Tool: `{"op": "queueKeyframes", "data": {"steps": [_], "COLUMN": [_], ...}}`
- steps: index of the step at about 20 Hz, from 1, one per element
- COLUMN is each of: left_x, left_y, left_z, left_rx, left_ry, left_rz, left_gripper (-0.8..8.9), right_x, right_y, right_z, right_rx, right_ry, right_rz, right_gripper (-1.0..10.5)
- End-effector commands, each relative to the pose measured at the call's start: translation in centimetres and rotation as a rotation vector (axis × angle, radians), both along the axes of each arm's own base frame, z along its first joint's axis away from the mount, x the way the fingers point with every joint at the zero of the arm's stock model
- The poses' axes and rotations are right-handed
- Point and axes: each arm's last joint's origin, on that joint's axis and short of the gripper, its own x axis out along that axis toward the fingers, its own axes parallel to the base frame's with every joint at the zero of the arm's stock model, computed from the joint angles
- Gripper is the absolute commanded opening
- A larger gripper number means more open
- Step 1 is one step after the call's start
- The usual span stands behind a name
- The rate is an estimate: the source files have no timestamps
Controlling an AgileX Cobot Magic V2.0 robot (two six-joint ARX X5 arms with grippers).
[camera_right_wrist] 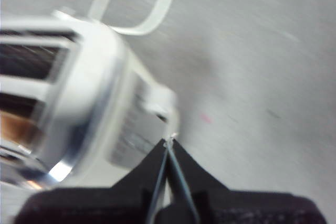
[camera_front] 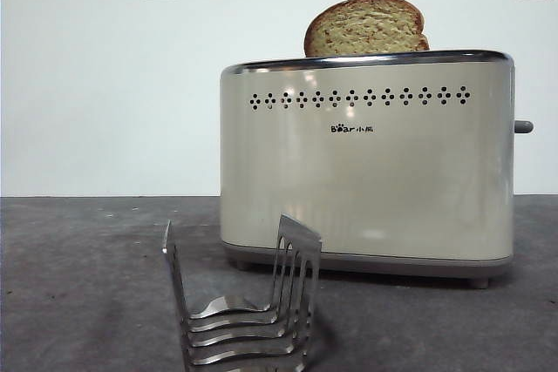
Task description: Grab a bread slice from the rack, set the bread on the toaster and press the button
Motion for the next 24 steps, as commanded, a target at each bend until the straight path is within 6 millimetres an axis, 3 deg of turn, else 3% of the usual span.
{"op": "queueKeyframes", "data": {"steps": [1,5,10,15,24], "left_x": [-1.5,-4.1,-6.8,-8.6,-10.3], "left_y": [1.3,4.4,8.2,10.7,13.0], "left_z": [1.0,1.9,0.1,-2.1,-1.7], "left_rx": [-0.134,-0.240,-0.270,-0.290,-0.362], "left_ry": [0.078,0.117,0.156,0.202,0.173], "left_rz": [-0.027,-0.073,-0.018,0.030,0.034], "left_gripper": [-0.07,-0.07,-0.07,-0.06,-0.05], "right_x": [1.5,4.7,7.8,8.8,10.0], "right_y": [-0.7,-2.4,-3.1,-3.3,-3.4], "right_z": [-0.5,-2.0,-5.2,-6.6,-9.2], "right_rx": [0.094,0.314,0.456,0.465,0.469], "right_ry": [0.008,0.025,0.123,0.165,0.268], "right_rz": [0.042,0.142,0.219,0.206,0.176], "right_gripper": [-0.1,-0.1,-0.1,-0.1,-0.1]}}
